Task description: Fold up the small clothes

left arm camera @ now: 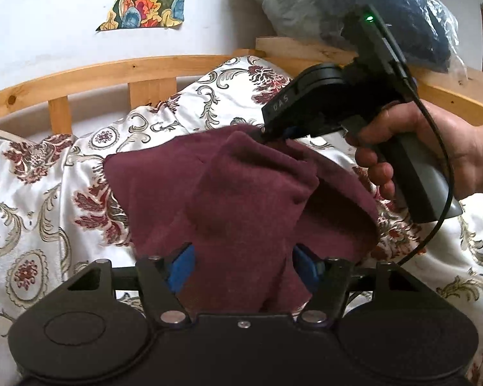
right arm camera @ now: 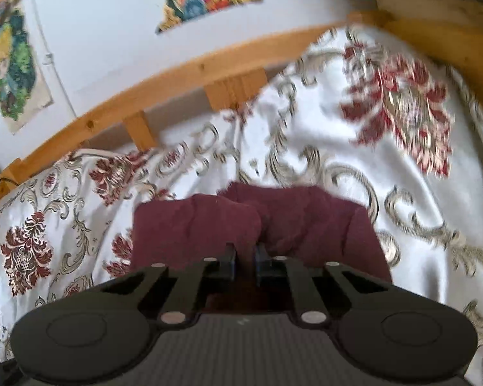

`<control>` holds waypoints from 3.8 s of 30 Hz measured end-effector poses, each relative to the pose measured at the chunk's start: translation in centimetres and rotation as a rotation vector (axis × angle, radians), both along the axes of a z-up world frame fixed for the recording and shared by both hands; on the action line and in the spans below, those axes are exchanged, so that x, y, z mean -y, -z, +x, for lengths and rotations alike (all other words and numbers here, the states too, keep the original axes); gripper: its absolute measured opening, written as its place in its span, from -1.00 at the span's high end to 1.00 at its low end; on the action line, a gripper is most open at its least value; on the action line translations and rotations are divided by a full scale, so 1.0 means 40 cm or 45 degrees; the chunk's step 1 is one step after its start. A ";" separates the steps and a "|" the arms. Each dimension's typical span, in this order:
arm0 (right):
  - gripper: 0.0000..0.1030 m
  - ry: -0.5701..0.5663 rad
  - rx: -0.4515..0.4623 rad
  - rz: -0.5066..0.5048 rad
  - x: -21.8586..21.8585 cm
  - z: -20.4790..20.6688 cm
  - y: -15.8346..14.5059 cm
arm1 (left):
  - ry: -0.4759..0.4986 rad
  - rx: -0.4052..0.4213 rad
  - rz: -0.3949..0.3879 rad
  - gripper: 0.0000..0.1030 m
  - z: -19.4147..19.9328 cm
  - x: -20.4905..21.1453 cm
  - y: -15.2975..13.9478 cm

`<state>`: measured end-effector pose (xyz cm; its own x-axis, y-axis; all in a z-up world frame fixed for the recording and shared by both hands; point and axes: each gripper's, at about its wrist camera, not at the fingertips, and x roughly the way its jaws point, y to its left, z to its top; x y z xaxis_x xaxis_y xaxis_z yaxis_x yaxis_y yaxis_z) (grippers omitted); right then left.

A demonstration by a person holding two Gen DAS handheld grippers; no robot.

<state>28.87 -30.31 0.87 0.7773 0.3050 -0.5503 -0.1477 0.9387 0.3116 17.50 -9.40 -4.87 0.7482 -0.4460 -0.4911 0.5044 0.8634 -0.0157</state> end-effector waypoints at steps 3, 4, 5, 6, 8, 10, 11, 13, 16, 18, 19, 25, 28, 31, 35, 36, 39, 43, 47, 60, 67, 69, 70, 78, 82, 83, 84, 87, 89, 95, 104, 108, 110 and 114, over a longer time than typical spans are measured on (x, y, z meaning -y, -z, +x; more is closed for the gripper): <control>0.77 0.005 0.064 -0.061 0.000 -0.026 -0.025 | 0.029 -0.002 -0.052 -0.34 -0.002 -0.005 -0.005; 0.77 0.016 0.078 -0.062 0.008 -0.033 -0.031 | 0.041 -0.005 -0.069 -0.34 -0.004 -0.006 -0.007; 0.77 0.032 0.089 -0.057 0.020 -0.041 -0.036 | 0.053 -0.007 -0.086 -0.34 -0.007 -0.005 -0.008; 0.78 0.048 0.095 -0.055 0.032 -0.048 -0.039 | 0.067 -0.008 -0.096 -0.34 -0.009 -0.003 -0.009; 0.78 0.086 0.097 -0.058 0.063 -0.064 -0.039 | 0.098 0.001 -0.107 -0.34 -0.018 0.003 -0.010; 0.79 0.125 0.084 -0.043 0.097 -0.077 -0.032 | 0.126 0.011 -0.110 -0.34 -0.027 0.012 -0.010; 0.80 0.143 0.079 -0.033 0.112 -0.084 -0.027 | 0.137 0.013 -0.112 -0.34 -0.032 0.015 -0.009; 0.82 0.170 0.078 -0.038 0.135 -0.097 -0.015 | 0.154 0.005 -0.118 -0.34 -0.037 0.020 -0.009; 0.82 0.196 0.081 -0.037 0.161 -0.109 -0.001 | 0.171 -0.026 -0.160 -0.44 -0.040 0.020 -0.008; 0.83 0.206 0.056 -0.035 0.171 -0.113 0.016 | 0.176 -0.050 -0.193 -0.56 -0.036 0.018 -0.008; 0.83 0.209 0.046 -0.046 0.170 -0.114 0.023 | 0.178 -0.061 -0.213 -0.58 -0.035 0.014 -0.009; 0.83 0.235 0.027 -0.062 0.182 -0.111 0.046 | 0.136 -0.095 -0.341 -0.73 -0.020 -0.018 -0.021; 0.83 0.240 0.052 -0.087 0.181 -0.105 0.033 | 0.066 -0.127 -0.468 -0.81 -0.004 -0.051 -0.026; 0.82 0.223 0.051 -0.108 0.173 -0.102 0.029 | -0.033 -0.170 -0.485 -0.86 0.021 -0.068 -0.022; 0.61 0.203 0.053 -0.175 0.150 -0.117 0.027 | -0.159 -0.270 -0.486 -0.86 0.060 -0.091 0.003; 0.52 0.199 0.062 -0.183 0.147 -0.123 0.023 | -0.179 -0.302 -0.509 -0.86 0.070 -0.101 0.011; -0.09 0.206 0.102 -0.199 0.143 -0.148 0.001 | -0.219 -0.375 -0.577 -0.87 0.091 -0.127 0.021; -0.50 0.156 0.161 -0.194 0.120 -0.188 -0.044 | -0.260 -0.417 -0.603 -0.89 0.103 -0.146 0.028; -0.81 0.036 0.179 -0.166 0.080 -0.223 -0.064 | -0.275 -0.511 -0.577 -0.93 0.122 -0.145 0.049; -0.87 0.120 -0.007 -0.429 0.064 -0.307 0.097 | -0.215 -0.594 -0.422 -0.98 0.124 -0.103 0.093; -0.95 0.103 0.110 -0.343 0.080 -0.336 0.064 | -0.199 -0.554 -0.360 -0.99 0.111 -0.084 0.101; -0.99 0.128 0.155 -0.341 0.090 -0.323 0.036 | -0.198 -0.553 -0.365 -0.99 0.111 -0.085 0.103; -0.99 0.140 0.160 -0.337 0.095 -0.310 0.027 | -0.199 -0.551 -0.366 -0.99 0.111 -0.084 0.105; -0.28 0.164 0.082 -0.248 0.137 -0.154 0.032 | -0.212 -0.509 -0.355 -0.99 0.089 -0.069 0.106; 0.29 0.208 0.066 -0.170 0.153 -0.098 0.048 | -0.202 -0.504 -0.346 -0.99 0.087 -0.066 0.106; 0.61 0.212 0.069 -0.172 0.152 -0.090 0.047 | -0.201 -0.506 -0.348 -0.99 0.087 -0.066 0.106; 0.67 0.201 0.075 -0.177 0.148 -0.083 0.045 | -0.200 -0.508 -0.350 -0.99 0.088 -0.067 0.106; 0.84 0.151 0.122 -0.245 0.122 -0.071 0.026 | -0.193 -0.508 -0.361 -0.99 0.089 -0.067 0.107; 0.85 0.132 0.190 -0.303 0.104 -0.067 0.001 | -0.168 -0.512 -0.389 -0.98 0.088 -0.068 0.109; 0.84 0.115 0.141 -0.376 0.097 -0.019 0.004 | -0.139 -0.509 -0.387 -0.98 0.084 -0.058 0.112; 0.08 0.133 0.106 -0.306 0.132 -0.033 0.032 | -0.121 -0.525 -0.424 -0.98 0.090 -0.068 0.110; -0.36 0.083 0.105 -0.193 0.151 -0.012 0.014 | -0.082 -0.544 -0.620 -0.96 0.096 -0.102 0.104; -0.60 0.047 0.085 -0.157 0.155 0.011 0.009 | -0.089 -0.518 -0.663 -0.96 0.097 -0.114 0.096; -0.74 -0.029 0.006 -0.063 0.163 0.068 0.016 | -0.086 -0.487 -0.700 -0.97 0.112 -0.125 0.086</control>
